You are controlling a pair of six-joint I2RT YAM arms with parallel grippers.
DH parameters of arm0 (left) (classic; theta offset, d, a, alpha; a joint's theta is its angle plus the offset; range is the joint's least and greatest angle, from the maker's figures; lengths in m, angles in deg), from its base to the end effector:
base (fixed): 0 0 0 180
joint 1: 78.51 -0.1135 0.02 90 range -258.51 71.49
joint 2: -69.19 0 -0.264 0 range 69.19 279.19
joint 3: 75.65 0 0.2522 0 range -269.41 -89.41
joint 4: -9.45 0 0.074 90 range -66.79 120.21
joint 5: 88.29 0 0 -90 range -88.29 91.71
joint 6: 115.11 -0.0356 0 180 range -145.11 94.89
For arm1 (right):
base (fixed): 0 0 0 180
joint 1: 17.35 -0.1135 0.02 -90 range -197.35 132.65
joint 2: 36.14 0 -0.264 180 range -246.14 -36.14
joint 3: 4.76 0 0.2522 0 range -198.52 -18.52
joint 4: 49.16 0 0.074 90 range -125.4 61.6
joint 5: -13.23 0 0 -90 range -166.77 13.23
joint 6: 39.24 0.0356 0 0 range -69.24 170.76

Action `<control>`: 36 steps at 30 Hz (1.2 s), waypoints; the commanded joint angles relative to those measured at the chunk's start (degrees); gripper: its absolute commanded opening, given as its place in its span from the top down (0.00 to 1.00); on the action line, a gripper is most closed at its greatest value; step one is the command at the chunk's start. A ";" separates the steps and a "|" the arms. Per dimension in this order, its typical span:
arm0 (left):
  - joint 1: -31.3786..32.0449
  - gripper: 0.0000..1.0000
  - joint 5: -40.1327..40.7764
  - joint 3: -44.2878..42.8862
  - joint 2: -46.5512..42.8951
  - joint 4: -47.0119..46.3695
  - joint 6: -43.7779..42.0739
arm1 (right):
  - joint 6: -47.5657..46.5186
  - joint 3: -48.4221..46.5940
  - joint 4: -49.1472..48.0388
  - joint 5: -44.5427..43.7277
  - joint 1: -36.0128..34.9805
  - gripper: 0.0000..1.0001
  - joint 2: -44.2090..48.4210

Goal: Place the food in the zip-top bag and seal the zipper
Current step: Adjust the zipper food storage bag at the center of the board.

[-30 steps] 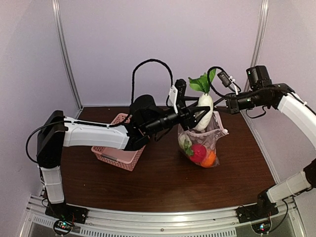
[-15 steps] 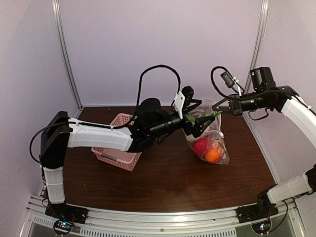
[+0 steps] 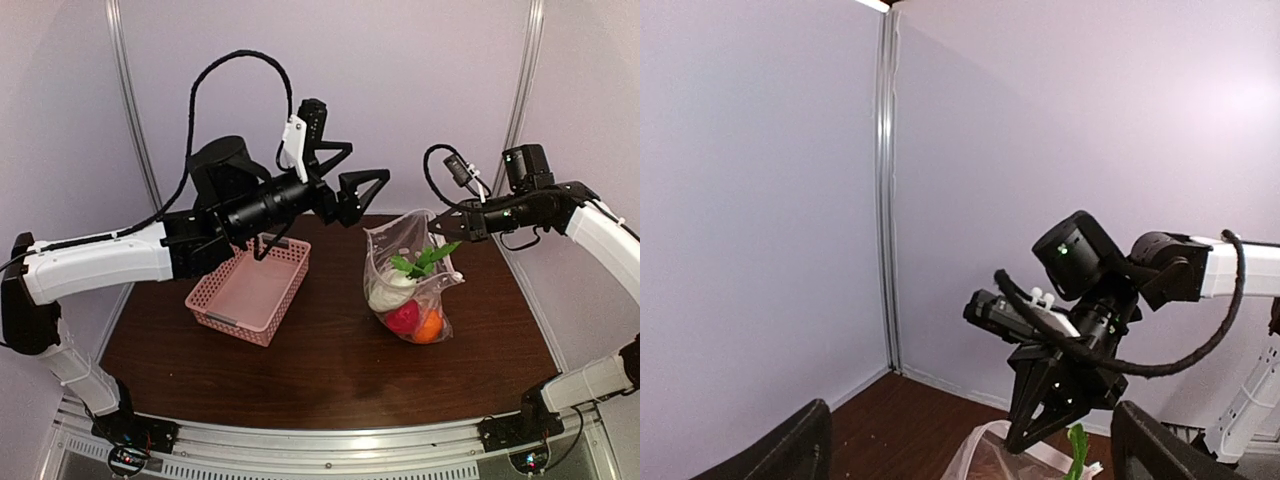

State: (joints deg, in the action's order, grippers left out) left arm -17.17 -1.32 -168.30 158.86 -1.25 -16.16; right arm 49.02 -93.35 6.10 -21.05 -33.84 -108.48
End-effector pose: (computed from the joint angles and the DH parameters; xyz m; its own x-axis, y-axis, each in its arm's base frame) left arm 0.1791 -0.3315 0.4165 -0.0281 -0.2725 -0.9617 0.9076 0.3963 -0.1388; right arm 0.2363 0.1006 0.3764 -0.5797 -0.1895 -0.7925 -0.7935 0.3522 0.4963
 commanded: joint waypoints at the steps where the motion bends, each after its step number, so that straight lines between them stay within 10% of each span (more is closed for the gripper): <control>1: -0.08 0.02 7.11 -3.25 2.03 22.31 7.22 | -0.98 2.10 -2.69 -0.21 -0.01 1.00 1.73; 6: -0.08 0.03 5.77 -4.32 5.10 28.74 20.57 | -0.90 2.18 -3.24 0.03 -0.08 1.00 1.63; 16: -0.78 0.36 -0.70 -4.15 9.45 28.84 33.33 | -1.96 2.77 -2.92 -1.62 -0.57 1.00 2.77; 26: -3.69 1.00 -9.80 -10.55 14.39 31.33 35.82 | -5.42 -2.19 0.82 -12.55 -3.07 1.00 1.01; 33: -3.66 1.00 -2.60 -17.58 14.34 35.69 31.75 | -5.04 -16.38 4.14 -32.16 -3.28 1.00 -6.20; 36: -2.65 1.00 -8.54 -18.96 15.68 34.63 32.89 | -5.70 -16.55 5.48 -26.45 -3.63 1.00 -5.15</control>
State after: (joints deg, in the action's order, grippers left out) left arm -20.38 -7.62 -185.70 173.26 33.24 17.42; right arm 43.63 -109.57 10.38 -43.04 -36.94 -113.79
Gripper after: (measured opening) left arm 0.007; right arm 0.003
